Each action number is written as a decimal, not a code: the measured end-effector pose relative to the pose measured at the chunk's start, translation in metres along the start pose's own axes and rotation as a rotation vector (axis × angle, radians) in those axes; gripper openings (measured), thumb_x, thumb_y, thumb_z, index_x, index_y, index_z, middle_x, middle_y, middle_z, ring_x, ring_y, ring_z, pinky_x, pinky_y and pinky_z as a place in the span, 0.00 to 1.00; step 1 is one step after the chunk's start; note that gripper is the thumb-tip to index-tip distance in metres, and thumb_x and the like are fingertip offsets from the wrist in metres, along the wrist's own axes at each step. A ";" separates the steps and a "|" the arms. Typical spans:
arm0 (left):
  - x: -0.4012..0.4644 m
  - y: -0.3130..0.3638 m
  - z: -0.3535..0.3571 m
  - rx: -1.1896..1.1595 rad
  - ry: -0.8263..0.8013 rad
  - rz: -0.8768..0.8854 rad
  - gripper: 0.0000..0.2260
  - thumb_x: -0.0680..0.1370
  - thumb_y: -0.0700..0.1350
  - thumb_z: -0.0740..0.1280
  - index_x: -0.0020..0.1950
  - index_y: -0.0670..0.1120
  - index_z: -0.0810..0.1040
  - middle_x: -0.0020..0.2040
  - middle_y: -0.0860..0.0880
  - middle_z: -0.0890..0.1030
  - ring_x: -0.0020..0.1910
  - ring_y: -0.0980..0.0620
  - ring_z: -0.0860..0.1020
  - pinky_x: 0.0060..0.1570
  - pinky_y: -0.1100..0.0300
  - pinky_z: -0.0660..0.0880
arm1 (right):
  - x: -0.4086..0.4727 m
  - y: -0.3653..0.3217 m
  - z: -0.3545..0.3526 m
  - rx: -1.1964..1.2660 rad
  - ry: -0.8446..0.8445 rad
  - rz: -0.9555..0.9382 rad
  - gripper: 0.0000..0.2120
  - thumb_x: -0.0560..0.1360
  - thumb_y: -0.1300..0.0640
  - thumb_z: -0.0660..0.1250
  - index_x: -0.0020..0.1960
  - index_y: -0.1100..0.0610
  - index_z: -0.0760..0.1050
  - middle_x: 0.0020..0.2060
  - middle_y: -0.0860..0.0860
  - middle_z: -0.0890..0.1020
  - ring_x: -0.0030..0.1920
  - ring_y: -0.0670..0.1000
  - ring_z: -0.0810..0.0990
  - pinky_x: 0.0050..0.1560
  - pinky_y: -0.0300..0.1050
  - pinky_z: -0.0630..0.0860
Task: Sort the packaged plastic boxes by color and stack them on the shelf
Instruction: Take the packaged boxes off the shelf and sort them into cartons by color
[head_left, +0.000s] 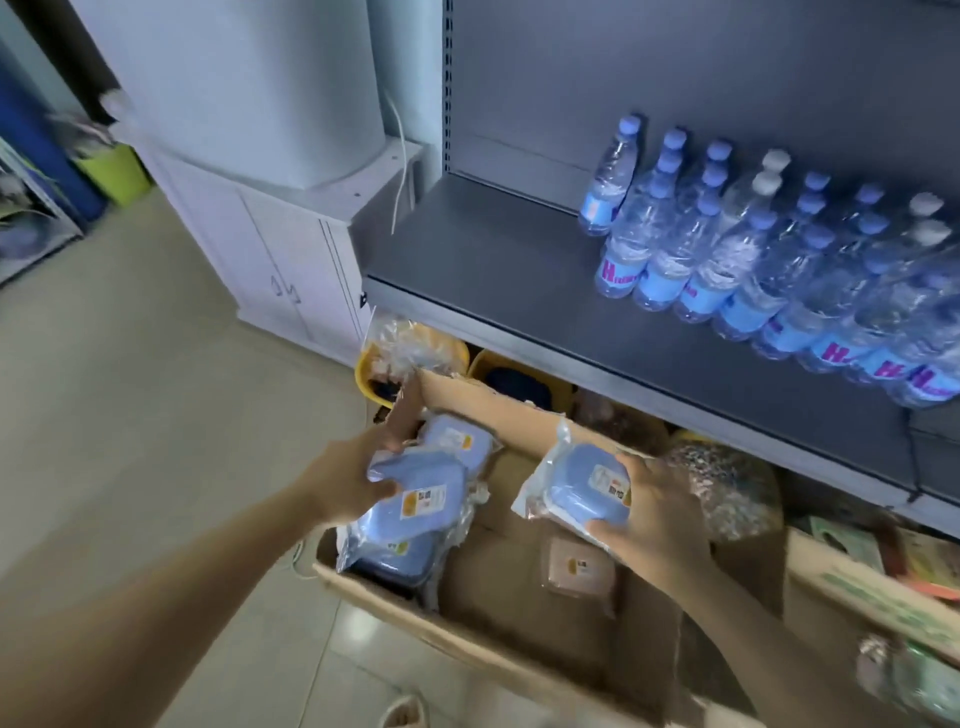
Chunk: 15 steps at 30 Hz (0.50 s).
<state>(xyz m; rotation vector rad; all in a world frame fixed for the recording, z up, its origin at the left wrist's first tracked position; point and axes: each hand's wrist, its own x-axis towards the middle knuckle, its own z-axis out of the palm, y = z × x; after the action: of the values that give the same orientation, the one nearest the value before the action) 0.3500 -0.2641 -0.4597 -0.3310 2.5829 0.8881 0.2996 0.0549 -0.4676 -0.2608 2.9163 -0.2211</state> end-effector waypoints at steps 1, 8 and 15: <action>0.010 -0.008 0.007 0.003 -0.023 -0.001 0.18 0.74 0.43 0.70 0.63 0.47 0.72 0.59 0.48 0.78 0.56 0.48 0.76 0.51 0.61 0.67 | 0.007 -0.005 0.011 -0.005 0.011 0.000 0.38 0.65 0.38 0.69 0.71 0.51 0.64 0.61 0.49 0.75 0.61 0.53 0.72 0.62 0.50 0.69; 0.071 -0.045 0.051 0.012 -0.062 -0.003 0.18 0.73 0.44 0.71 0.62 0.50 0.74 0.59 0.51 0.77 0.58 0.49 0.75 0.59 0.51 0.72 | 0.081 -0.041 0.097 0.090 -0.009 0.005 0.36 0.66 0.38 0.72 0.67 0.55 0.65 0.61 0.52 0.75 0.61 0.54 0.71 0.55 0.49 0.72; 0.104 -0.084 0.069 0.046 -0.077 0.011 0.15 0.71 0.44 0.73 0.57 0.48 0.79 0.54 0.52 0.80 0.55 0.51 0.76 0.56 0.58 0.71 | 0.161 -0.085 0.184 0.069 0.030 -0.167 0.35 0.64 0.38 0.74 0.64 0.53 0.68 0.60 0.52 0.75 0.63 0.55 0.71 0.43 0.49 0.75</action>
<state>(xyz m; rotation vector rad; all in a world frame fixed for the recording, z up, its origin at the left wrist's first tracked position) 0.3043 -0.2949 -0.5999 -0.2644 2.5323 0.8279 0.1977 -0.0825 -0.6623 -0.4945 2.9101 -0.3529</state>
